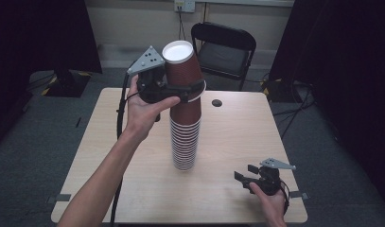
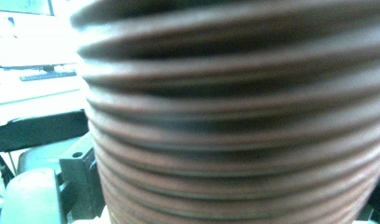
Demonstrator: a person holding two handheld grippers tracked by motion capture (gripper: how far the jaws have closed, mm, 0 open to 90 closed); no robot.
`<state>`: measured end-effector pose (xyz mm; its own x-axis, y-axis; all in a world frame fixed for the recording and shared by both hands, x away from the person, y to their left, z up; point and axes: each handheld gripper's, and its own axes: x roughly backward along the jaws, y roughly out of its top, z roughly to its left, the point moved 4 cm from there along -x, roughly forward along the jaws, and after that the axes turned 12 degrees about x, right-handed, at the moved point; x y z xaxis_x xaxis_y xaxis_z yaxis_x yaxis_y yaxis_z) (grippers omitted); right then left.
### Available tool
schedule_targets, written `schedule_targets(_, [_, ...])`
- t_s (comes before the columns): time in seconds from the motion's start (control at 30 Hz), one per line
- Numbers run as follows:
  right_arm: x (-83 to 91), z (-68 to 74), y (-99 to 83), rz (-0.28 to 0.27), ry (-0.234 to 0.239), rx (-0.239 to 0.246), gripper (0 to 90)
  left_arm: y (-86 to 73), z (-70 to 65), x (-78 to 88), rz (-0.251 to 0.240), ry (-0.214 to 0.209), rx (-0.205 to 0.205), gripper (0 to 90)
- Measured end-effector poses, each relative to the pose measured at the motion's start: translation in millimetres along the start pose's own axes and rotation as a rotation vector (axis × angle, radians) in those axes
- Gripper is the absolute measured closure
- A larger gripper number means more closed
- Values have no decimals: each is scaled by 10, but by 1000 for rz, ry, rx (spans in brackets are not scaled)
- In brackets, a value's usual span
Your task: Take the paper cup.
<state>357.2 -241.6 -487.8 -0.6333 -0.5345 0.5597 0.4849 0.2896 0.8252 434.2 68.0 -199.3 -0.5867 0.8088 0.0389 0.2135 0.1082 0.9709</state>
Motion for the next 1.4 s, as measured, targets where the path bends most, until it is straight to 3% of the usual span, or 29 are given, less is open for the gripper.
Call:
schedule_targets(0.2, [-4, 3, 1, 1, -2, 5, 271, 105, -10, 122, -45, -4, -1, 128])
schedule_targets(0.47, [-13, 13, 5, 7, -2, 7, 271, 166, 4, 294, -49, -6, -13, 128])
schedule_targets(0.63, [-20, 8, 1, 7, -2, 6, 271, 131, 44, 398, -70, -5, 26, 128])
schedule_targets(0.93, [-22, 13, 3, 6, -2, 7, 271, 116, 95, 562, -63, 18, 10, 128])
schedule_targets(1.03, [-18, 16, 2, 4, -2, 8, 271, 69, 129, 633, -31, 41, -9, 127])
schedule_targets(1.4, [-21, 23, 2, 8, -3, 7, 271, -88, 262, 861, -14, 76, 8, 127])
